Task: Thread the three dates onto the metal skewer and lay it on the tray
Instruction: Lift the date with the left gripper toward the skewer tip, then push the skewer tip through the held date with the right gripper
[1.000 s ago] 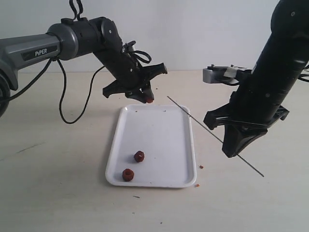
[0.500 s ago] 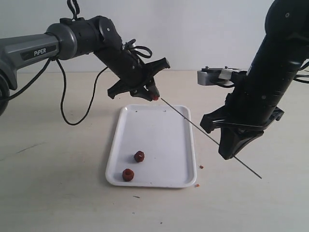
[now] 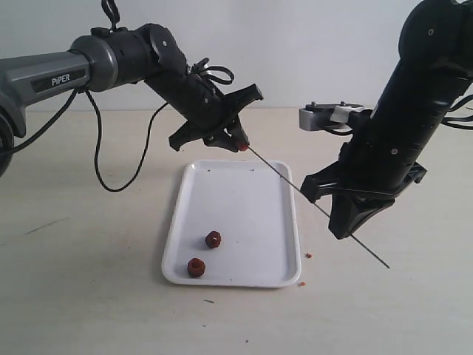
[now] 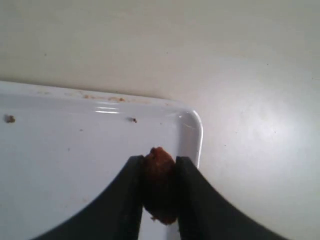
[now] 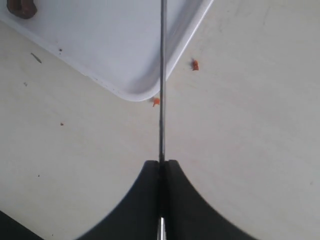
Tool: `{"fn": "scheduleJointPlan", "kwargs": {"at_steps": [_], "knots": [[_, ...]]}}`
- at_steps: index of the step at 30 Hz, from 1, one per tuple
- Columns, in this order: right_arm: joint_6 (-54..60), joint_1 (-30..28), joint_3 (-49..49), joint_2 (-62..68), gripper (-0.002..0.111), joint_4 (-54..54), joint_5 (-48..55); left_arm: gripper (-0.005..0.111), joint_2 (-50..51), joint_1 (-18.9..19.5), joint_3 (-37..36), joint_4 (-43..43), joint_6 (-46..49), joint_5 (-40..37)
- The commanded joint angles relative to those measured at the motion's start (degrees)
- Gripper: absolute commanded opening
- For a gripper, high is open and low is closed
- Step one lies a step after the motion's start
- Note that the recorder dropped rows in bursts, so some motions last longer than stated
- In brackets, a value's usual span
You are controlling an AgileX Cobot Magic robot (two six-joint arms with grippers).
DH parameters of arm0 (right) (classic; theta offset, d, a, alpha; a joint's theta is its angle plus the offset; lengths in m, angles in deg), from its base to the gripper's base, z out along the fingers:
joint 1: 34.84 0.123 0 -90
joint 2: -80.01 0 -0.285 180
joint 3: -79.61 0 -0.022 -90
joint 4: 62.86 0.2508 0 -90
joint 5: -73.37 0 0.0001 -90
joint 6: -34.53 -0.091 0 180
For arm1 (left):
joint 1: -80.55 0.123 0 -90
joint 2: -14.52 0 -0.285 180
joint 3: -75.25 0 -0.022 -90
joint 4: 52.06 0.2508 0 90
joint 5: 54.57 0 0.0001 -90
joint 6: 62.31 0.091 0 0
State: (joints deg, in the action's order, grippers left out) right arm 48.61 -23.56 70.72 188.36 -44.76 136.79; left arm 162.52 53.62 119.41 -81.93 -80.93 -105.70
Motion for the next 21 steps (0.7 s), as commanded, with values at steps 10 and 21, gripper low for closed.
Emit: {"fn": "scheduleJointPlan", "kwargs": {"at_steps": [10,21], "knots": [[0.92,0.06,-0.11,0.75,0.0,-0.24,-2.81,0.023,-0.78,0.03,0.03,-3.31,1.99,0.52],[0.92,0.06,0.13,2.4,0.0,-0.24,-6.13,0.023,-0.78,-0.41,0.03,-4.58,3.46,0.67]]}}
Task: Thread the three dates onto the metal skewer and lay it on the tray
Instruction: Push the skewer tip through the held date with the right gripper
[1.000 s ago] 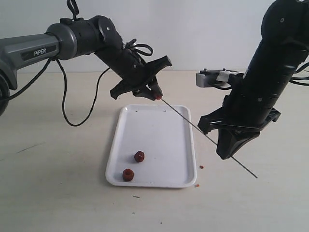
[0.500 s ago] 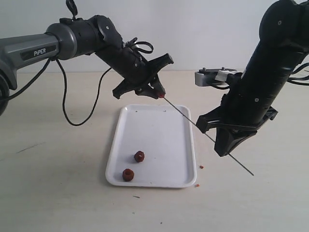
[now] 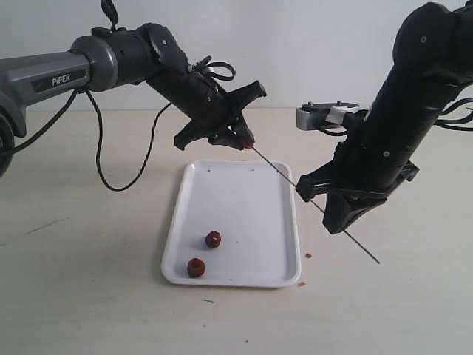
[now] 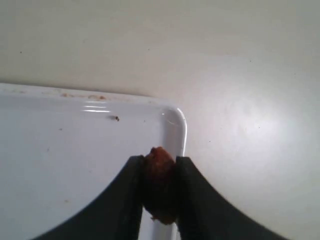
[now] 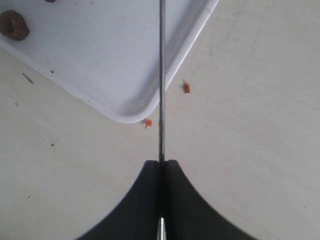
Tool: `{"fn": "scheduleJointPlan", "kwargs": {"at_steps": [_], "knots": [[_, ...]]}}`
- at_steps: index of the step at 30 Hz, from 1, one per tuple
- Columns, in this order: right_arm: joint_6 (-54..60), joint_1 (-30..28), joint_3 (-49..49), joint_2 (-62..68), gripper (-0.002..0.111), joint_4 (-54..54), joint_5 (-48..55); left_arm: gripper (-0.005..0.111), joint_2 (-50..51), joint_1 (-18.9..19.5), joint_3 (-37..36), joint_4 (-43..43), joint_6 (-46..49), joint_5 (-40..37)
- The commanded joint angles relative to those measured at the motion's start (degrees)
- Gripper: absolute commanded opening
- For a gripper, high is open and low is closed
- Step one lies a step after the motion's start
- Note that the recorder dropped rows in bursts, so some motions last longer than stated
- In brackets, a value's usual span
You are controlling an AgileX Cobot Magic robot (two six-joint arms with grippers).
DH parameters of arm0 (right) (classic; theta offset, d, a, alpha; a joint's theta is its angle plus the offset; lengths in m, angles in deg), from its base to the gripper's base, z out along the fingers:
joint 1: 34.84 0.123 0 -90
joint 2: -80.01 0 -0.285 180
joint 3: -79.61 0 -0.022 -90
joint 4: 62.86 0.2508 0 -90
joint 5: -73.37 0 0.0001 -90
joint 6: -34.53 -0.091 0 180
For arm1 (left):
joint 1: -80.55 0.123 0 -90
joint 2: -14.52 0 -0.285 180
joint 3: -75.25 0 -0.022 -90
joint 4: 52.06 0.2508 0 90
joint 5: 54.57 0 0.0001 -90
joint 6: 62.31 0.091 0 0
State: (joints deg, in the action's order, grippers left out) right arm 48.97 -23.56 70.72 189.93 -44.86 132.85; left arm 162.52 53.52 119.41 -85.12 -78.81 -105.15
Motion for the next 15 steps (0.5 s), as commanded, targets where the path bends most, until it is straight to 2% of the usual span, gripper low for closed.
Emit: {"fn": "scheduleJointPlan", "kwargs": {"at_steps": [1,7,15], "knots": [[0.56,0.06,0.35,1.22,0.0,-0.14,-2.59,0.023,-0.78,-0.31,0.03,-1.89,1.69,0.13],[0.34,0.06,1.88,2.8,0.0,0.67,-5.84,0.023,-0.78,-0.31,0.03,-2.49,2.8,0.13],[2.1,0.06,1.88,4.53,0.0,6.29,-17.96,0.023,-0.78,-0.57,0.03,-2.49,3.42,0.13]]}}
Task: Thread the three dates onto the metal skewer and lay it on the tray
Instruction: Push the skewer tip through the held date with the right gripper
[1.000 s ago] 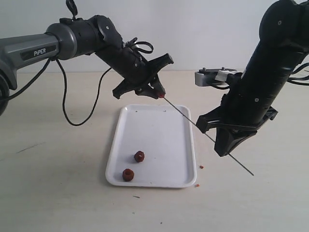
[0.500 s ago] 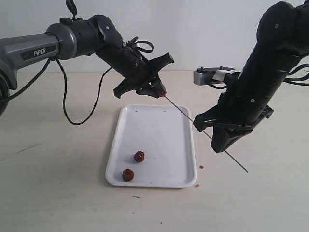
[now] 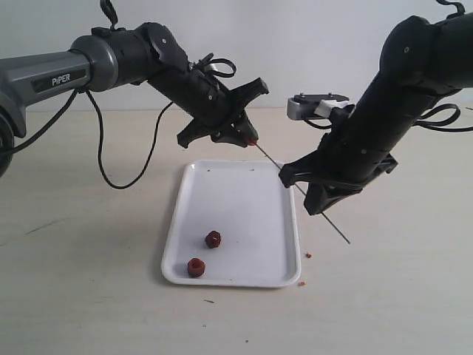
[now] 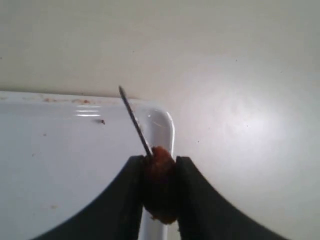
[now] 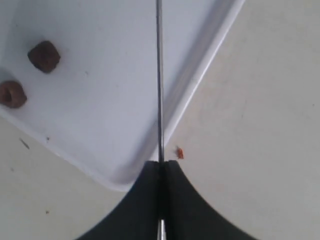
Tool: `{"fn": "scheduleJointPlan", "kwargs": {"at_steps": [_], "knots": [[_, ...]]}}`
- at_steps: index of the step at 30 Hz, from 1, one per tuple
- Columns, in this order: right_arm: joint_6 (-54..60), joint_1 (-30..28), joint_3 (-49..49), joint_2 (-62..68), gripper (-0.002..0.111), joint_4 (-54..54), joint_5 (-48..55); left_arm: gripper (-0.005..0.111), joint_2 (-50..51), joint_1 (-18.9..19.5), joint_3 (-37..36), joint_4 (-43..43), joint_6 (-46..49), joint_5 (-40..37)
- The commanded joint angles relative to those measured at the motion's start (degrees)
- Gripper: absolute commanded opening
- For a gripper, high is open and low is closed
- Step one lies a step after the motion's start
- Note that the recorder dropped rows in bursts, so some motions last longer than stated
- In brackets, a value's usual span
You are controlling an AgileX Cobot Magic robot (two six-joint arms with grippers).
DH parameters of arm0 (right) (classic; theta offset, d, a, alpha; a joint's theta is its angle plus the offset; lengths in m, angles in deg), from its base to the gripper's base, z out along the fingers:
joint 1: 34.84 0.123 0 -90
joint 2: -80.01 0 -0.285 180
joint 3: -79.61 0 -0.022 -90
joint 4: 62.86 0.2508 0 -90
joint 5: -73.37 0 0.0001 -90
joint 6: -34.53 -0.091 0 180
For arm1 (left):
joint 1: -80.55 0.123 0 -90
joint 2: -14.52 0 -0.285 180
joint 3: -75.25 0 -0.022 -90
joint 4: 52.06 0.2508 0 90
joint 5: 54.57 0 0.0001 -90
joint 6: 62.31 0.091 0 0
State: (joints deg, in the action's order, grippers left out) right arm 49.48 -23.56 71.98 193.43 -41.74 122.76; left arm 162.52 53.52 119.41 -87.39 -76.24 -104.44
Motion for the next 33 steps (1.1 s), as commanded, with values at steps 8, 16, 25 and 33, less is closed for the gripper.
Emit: {"fn": "scheduleJointPlan", "kwargs": {"at_steps": [8,16,25,33], "knots": [[4.18,0.06,5.48,5.55,0.0,9.2,-10.42,0.023,-0.78,-0.57,0.03,-0.22,2.83,-0.2],[4.58,0.06,7.69,8.05,0.0,9.99,-14.14,0.025,-0.78,-0.57,0.03,-0.02,4.44,0.87],[5.56,0.06,7.69,9.0,0.0,10.33,-16.15,0.057,-0.78,-0.57,0.03,-0.26,4.87,1.09],[6.08,0.06,7.69,9.02,0.0,11.82,-20.55,0.057,-0.82,-0.57,0.03,-1.68,6.54,1.42]]}}
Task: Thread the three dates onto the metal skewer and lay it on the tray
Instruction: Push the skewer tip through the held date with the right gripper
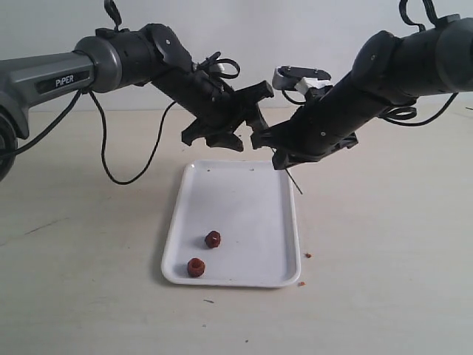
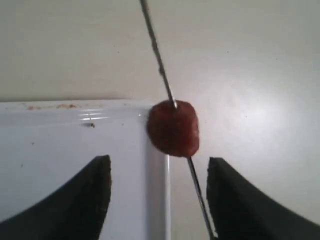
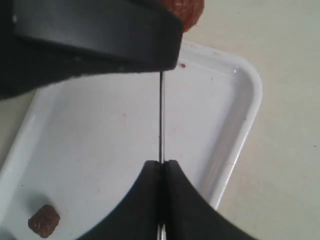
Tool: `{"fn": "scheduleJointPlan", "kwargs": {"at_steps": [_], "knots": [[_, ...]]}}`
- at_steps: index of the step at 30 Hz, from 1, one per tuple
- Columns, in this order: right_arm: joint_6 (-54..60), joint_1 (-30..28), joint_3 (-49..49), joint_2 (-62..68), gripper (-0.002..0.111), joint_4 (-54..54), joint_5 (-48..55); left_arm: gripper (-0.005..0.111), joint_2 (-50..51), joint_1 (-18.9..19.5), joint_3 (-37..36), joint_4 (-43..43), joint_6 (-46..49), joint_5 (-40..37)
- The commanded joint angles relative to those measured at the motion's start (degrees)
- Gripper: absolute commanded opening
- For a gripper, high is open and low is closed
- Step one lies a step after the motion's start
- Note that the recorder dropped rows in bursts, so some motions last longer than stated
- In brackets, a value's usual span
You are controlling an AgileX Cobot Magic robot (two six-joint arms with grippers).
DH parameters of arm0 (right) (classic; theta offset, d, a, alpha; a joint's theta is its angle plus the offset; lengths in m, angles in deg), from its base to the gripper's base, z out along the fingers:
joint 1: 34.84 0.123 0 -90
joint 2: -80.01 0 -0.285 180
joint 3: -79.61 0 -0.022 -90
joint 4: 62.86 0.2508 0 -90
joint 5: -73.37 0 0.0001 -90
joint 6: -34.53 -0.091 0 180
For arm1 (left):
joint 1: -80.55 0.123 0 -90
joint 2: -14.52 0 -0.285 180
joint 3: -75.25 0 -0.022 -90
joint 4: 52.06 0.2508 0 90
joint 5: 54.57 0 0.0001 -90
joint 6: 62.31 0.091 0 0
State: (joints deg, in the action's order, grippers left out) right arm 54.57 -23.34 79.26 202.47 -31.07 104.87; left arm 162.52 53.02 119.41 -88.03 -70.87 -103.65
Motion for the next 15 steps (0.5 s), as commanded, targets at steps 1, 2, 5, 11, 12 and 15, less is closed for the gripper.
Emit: {"fn": "scheduleJointPlan", "kwargs": {"at_steps": [1,2,5,11,12,15], "knots": [[0.98,-0.16,0.41,-0.03,0.0,1.15,-2.81,0.057,-0.92,-0.08,0.03,-1.04,1.3,1.16],[0.98,-0.16,0.41,-0.03,0.0,1.15,-3.05,0.057,-1.05,0.16,0.03,-1.04,1.42,1.85],[0.98,-0.16,0.41,-0.03,0.0,1.15,-4.39,0.06,-1.66,0.41,0.03,-1.16,2.25,3.07],[0.98,-0.29,0.41,-0.03,0.0,1.0,-7.1,0.065,-4.7,1.07,0.03,-0.53,6.16,3.15],[0.87,-0.54,0.41,-0.54,0.0,-0.55,-7.36,0.065,-5.74,1.2,0.03,-0.53,7.56,2.55],[-4.7,-1.14,0.41,-2.77,0.0,-8.85,-6.3,0.065,-6.99,1.2,0.03,2.64,11.41,-0.04]]}}
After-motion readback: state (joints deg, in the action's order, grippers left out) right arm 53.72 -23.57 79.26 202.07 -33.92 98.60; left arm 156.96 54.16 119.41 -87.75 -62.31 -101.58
